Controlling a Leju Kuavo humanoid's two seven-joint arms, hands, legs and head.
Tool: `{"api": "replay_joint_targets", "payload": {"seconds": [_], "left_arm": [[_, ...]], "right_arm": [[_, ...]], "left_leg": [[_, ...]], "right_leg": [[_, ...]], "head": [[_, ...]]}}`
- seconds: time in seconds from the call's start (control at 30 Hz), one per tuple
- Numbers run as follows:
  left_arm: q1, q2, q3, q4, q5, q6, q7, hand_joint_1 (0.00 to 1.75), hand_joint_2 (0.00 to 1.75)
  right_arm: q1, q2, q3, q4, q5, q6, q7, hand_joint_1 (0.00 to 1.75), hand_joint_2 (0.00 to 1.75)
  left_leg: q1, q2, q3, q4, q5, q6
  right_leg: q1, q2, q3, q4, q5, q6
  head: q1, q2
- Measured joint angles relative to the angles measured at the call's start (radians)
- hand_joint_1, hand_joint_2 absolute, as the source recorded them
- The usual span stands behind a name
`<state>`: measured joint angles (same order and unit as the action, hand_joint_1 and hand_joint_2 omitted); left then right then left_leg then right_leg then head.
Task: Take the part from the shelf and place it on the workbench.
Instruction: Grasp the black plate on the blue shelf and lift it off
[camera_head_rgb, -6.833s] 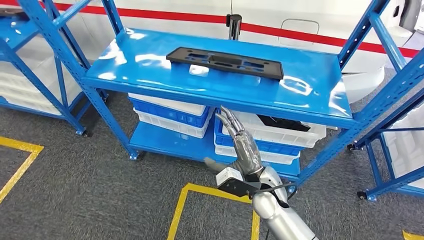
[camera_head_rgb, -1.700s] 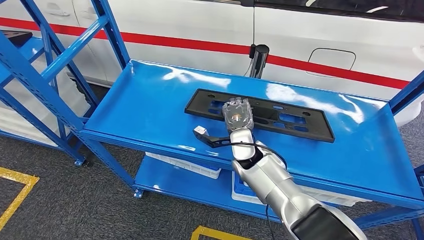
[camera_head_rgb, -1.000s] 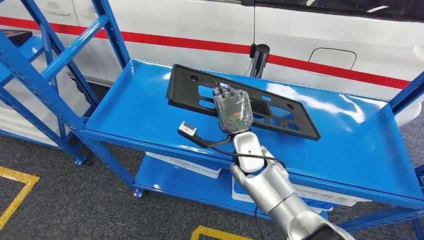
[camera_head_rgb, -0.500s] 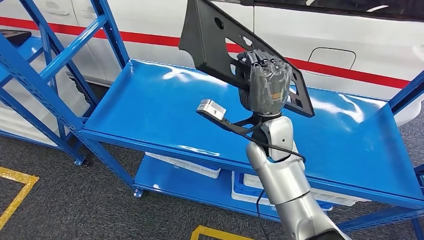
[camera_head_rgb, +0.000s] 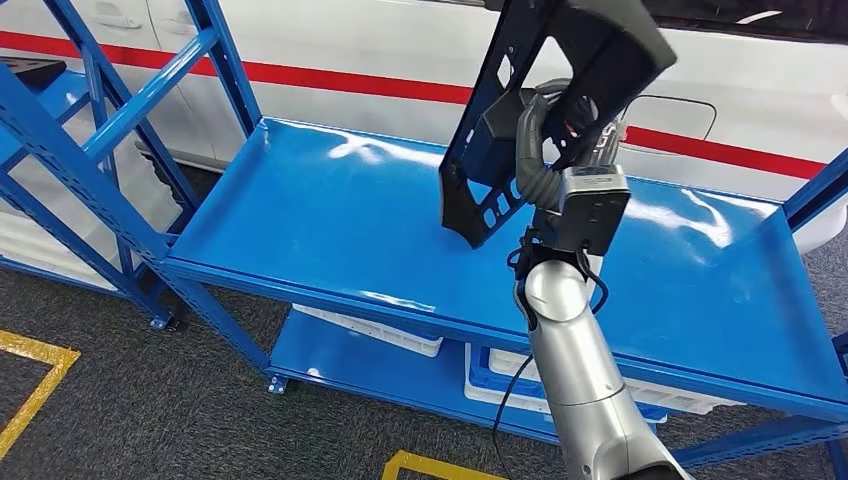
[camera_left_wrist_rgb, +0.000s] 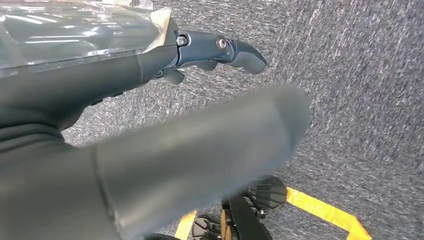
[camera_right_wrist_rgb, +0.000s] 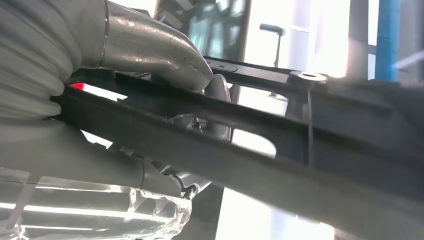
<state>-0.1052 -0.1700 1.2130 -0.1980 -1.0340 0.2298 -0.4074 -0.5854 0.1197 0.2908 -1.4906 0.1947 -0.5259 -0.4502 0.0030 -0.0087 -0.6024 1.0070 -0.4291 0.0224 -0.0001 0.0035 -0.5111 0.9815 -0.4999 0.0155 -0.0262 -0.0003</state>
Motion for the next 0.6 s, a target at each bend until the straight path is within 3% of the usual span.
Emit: {"api": "replay_joint_targets", "payload": {"seconds": [0.6], "left_arm": [[0.0,0.0,-0.002,0.0,-0.014,0.034,0.009,0.0,1.75]], "right_arm": [[0.009,-0.037,0.014,-0.12,-0.139,0.026,-0.05,1.75,1.75]], "left_leg": [[0.0,0.0,0.0,0.0,0.0,0.0]], "right_leg": [[0.0,0.0,0.0,0.0,0.0,0.0]], "head": [[0.0,0.0]]}}
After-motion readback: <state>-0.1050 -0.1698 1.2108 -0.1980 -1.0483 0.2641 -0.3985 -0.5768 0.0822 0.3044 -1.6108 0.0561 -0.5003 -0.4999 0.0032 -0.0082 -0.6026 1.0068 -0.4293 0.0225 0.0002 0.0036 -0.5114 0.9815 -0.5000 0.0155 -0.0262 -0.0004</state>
